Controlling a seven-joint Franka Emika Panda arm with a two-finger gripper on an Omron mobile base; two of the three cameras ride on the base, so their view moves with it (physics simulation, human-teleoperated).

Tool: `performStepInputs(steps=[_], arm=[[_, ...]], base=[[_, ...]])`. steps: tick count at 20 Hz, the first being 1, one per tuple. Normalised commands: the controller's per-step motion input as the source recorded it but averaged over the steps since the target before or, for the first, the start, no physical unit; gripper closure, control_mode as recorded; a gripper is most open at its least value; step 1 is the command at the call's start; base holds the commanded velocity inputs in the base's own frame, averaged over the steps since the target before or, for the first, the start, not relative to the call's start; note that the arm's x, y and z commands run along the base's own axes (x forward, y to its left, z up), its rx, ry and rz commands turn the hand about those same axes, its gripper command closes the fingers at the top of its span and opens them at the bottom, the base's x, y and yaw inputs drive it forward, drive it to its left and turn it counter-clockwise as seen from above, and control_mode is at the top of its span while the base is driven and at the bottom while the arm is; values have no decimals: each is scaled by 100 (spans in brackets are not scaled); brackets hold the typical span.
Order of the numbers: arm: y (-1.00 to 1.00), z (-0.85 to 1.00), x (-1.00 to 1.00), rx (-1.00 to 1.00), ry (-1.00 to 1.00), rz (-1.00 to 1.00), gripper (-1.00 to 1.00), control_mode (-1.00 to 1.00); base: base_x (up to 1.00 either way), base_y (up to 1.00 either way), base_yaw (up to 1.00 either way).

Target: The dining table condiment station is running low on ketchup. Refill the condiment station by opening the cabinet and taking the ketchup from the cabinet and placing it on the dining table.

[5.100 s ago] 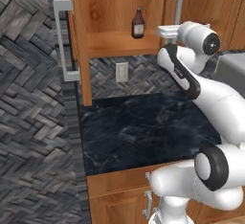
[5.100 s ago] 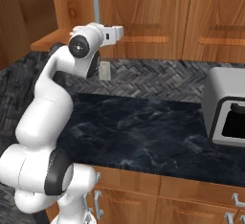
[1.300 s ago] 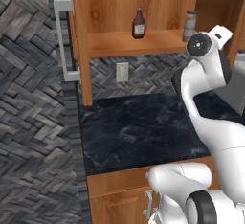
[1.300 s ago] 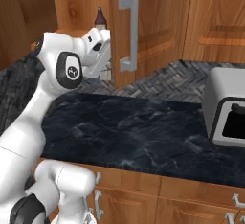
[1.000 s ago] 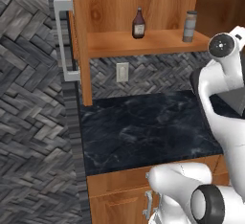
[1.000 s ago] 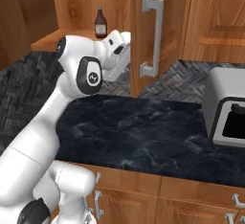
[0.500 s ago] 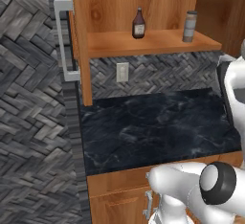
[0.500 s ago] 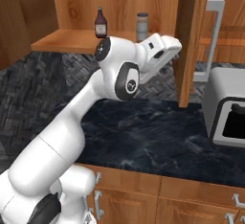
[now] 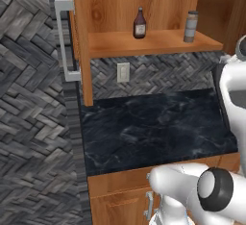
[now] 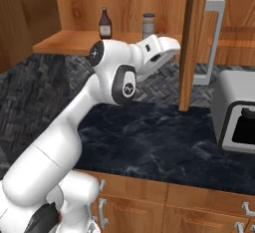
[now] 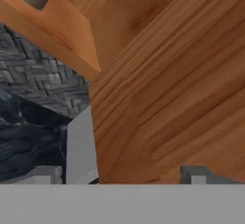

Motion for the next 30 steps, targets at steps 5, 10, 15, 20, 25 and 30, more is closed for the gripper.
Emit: performStepInputs(steps=[5,10,15,20,25,30], arm=[[100,0,-1,5,-27,1,-100,-100],[92,1,1,18,-15,7,-100,-100],[79,11,19,30,-3,24,-100,-100],[77,11,31,34,-1,35,-100,-100],[65,0,29,31,-11,35,-100,-100],[49,3,3,15,-27,23,-100,-100]], base=[[0,0,0],[0,0,0],[0,0,0],[0,0,0],[0,0,0],[0,0,0]])
